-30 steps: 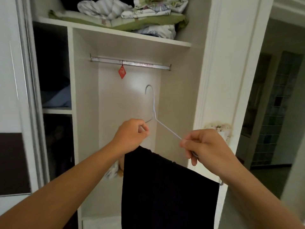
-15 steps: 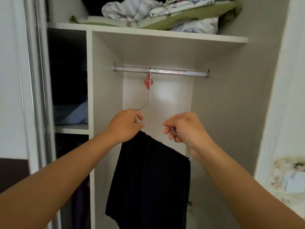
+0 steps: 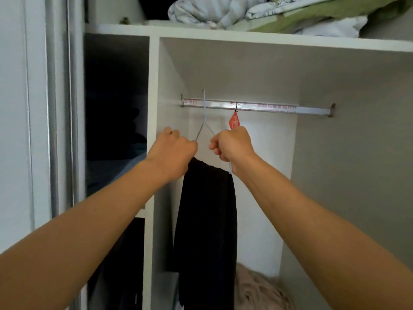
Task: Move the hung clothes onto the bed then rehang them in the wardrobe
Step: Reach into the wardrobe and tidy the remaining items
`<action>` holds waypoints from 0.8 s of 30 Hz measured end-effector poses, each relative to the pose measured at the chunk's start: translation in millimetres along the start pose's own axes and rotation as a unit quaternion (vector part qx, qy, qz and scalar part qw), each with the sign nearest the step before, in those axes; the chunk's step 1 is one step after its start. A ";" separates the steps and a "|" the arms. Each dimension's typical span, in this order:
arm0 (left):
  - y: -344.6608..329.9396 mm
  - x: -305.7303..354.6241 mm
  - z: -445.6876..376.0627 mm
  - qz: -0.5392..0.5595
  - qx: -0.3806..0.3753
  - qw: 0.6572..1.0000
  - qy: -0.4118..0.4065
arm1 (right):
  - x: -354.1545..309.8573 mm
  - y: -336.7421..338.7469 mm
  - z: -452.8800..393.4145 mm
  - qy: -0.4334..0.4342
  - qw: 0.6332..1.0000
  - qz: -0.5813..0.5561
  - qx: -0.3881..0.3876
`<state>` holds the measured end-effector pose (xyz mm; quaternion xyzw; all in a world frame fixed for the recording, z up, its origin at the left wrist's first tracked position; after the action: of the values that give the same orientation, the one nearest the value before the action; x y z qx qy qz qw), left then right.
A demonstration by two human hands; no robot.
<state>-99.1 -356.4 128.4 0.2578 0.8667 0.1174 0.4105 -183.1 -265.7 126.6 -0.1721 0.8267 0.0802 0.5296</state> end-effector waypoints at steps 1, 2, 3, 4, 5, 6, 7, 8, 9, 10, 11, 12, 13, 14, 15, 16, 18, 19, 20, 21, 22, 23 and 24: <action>-3.7 -1.8 -3.5 -0.007 -0.006 1.000 -0.007 | -3.0 -7.8 -10.2 0.005 1.000 -0.001 0.002; -5.9 -3.0 -6.8 -0.013 -0.008 1.000 -0.013 | -6.5 -14.7 -19.4 0.012 1.000 0.000 0.005; -7.5 -4.4 -9.4 -0.017 -0.008 1.000 -0.016 | -9.1 -21.7 -29.0 0.019 1.000 0.003 0.008; -8.5 -6.2 -11.5 -0.019 -0.007 1.000 -0.016 | -11.6 -28.7 -37.7 0.025 1.000 0.008 0.010; -9.7 -7.8 -13.0 -0.020 -0.007 1.000 -0.015 | -12.7 -36.1 -46.8 0.030 0.999 0.015 0.010; -11.5 -8.8 -13.8 -0.023 -0.007 1.000 -0.014 | -13.1 -43.6 -54.7 0.034 0.999 0.020 0.009; -13.3 -8.9 -14.0 -0.025 -0.005 1.000 -0.016 | -12.1 -50.8 -62.2 0.036 0.999 0.024 0.009; -15.2 -8.8 -13.7 -0.025 0.000 1.000 -0.017 | -9.7 -57.3 -69.0 0.035 0.999 0.026 0.009; -17.2 -8.4 -13.3 -0.025 0.008 0.999 -0.017 | -6.3 -63.6 -75.7 0.033 0.999 0.025 0.010; -18.4 -7.8 -13.0 -0.028 0.019 0.999 -0.020 | -2.5 -69.5 -81.8 0.029 0.999 0.024 0.010; -19.8 -6.9 -12.3 -0.032 0.027 0.999 -0.025 | 1.9 -74.7 -87.4 0.026 0.999 0.024 0.009; -21.6 -5.7 -11.5 -0.034 0.029 0.998 -0.031 | 6.6 -79.0 -91.6 0.023 0.999 0.024 0.009; -23.5 -4.8 -11.1 -0.036 0.029 0.998 -0.036 | 11.3 -82.8 -95.9 0.019 0.999 0.024 0.008; -24.8 -4.2 -10.9 -0.034 0.027 0.998 -0.040 | 15.1 -85.8 -99.0 0.014 1.000 0.024 0.008; -24.7 -3.7 -10.9 -0.033 0.026 0.998 -0.044 | 19.2 -88.1 -101.6 0.008 1.000 0.022 0.006; -23.9 -3.3 -10.8 -0.032 0.027 0.998 -0.046 | 22.9 -90.0 -102.7 0.001 1.000 0.018 0.003; -23.9 -3.0 -11.1 -0.036 0.035 0.998 -0.043 | 27.5 -95.2 -103.7 -0.007 1.000 0.010 -0.004; -24.4 -3.2 -11.3 -0.038 0.038 0.998 -0.040 | 29.2 -97.7 -103.4 -0.009 1.000 0.005 -0.009; -24.8 -3.3 -11.4 -0.040 0.040 0.998 -0.038 | 31.3 -99.8 -102.3 -0.012 1.000 -0.001 -0.013; -25.2 -3.6 -11.3 -0.043 0.042 0.998 -0.035 | 34.4 -101.0 -101.3 -0.017 1.000 -0.010 -0.016; -25.8 -3.2 -11.3 -0.046 0.042 0.997 -0.034 | 38.0 -101.3 -100.5 -0.022 0.999 -0.020 -0.017; -25.6 -2.2 -11.4 -0.045 0.044 0.997 -0.035 | 42.2 -101.1 -100.6 -0.027 0.999 -0.027 -0.015; -25.3 -1.5 -11.5 -0.042 0.045 0.997 -0.035 | 45.9 -99.7 -100.1 -0.029 0.999 -0.032 -0.011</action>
<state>-116.1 -378.4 126.2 0.2435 0.8661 0.0517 0.4335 -248.5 -398.9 132.7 -0.2022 0.8040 0.0775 0.5539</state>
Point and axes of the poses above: each hand's wrist, its own z-axis away from the middle knuckle, its own y-axis out of the back of the hand, x = y × z, the point moved 10 cm from there along -z, towards the middle knuckle, and after that the axes turned 11 degrees about -z, right-handed, at the moved point
